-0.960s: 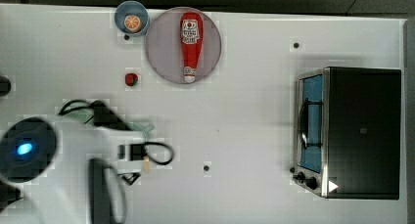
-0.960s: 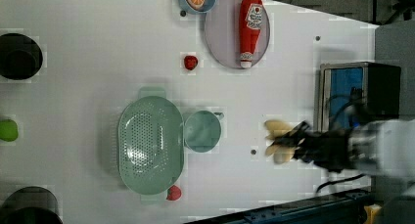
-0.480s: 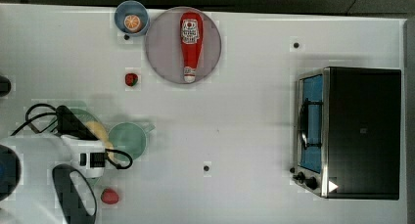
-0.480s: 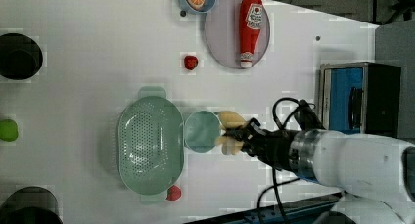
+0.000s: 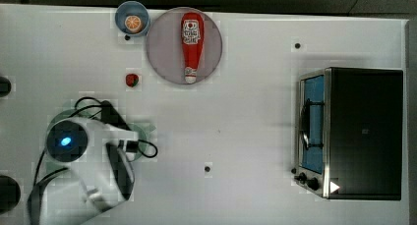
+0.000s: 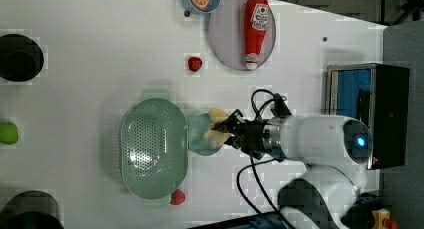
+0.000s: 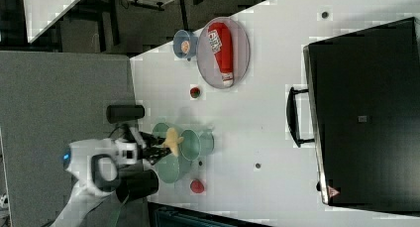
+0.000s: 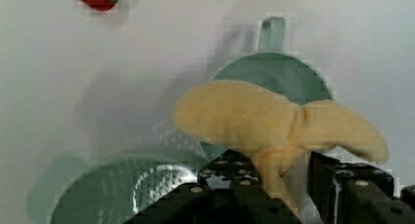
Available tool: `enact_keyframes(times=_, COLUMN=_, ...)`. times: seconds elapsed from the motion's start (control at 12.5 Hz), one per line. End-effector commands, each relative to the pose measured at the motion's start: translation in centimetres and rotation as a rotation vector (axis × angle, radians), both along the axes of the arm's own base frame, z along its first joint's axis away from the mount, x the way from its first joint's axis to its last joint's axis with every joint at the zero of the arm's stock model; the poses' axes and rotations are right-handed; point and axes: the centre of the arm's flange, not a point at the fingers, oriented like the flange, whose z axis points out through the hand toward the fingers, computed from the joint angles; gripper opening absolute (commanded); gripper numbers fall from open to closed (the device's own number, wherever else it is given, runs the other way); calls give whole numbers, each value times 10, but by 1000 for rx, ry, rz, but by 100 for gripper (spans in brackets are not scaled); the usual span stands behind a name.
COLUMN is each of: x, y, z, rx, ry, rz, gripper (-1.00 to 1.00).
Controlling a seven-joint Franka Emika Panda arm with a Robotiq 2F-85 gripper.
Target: Pick Banana and place it in mug.
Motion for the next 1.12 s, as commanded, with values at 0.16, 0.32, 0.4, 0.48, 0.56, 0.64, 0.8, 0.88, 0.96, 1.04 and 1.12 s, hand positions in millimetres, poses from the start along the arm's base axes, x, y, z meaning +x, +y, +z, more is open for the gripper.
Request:
enact_keyframes(times=0.16, x=10, y=-11, z=-21, rx=11, ry=-22, rz=-83, gripper=40)
enact_keyframes(times=0.32, x=12, y=-15, z=-14, rx=5, ry=-28, rz=-89, gripper=84)
enact_keyframes(times=0.4, x=13, y=-16, z=-6, rx=1, ry=-36, rz=-90, gripper=100)
enact_keyframes(times=0.48, x=15, y=-17, z=6, rx=2, ry=-57, rz=-92, gripper=100)
enact_keyframes(times=0.56, x=18, y=-19, z=23, rx=-1, ry=-79, rz=-98, gripper=100)
enact_keyframes(times=0.64, x=20, y=-25, z=42, rx=-12, ry=-92, rz=-107, gripper=100)
enact_keyframes(times=0.8, x=24, y=-43, z=90, rx=-44, ry=-109, rz=-139, gripper=100)
enact_keyframes(times=0.88, x=25, y=-56, z=117, rx=-65, ry=-102, rz=-158, gripper=100)
enact_keyframes(times=0.96, x=26, y=-72, z=143, rx=-84, ry=-86, rz=-162, gripper=100)
enact_keyframes(times=1.04, x=29, y=-90, z=169, rx=-91, ry=-79, rz=-138, gripper=100)
enact_keyframes(times=1.12, x=33, y=-112, z=194, rx=-90, ry=-79, rz=-108, gripper=100)
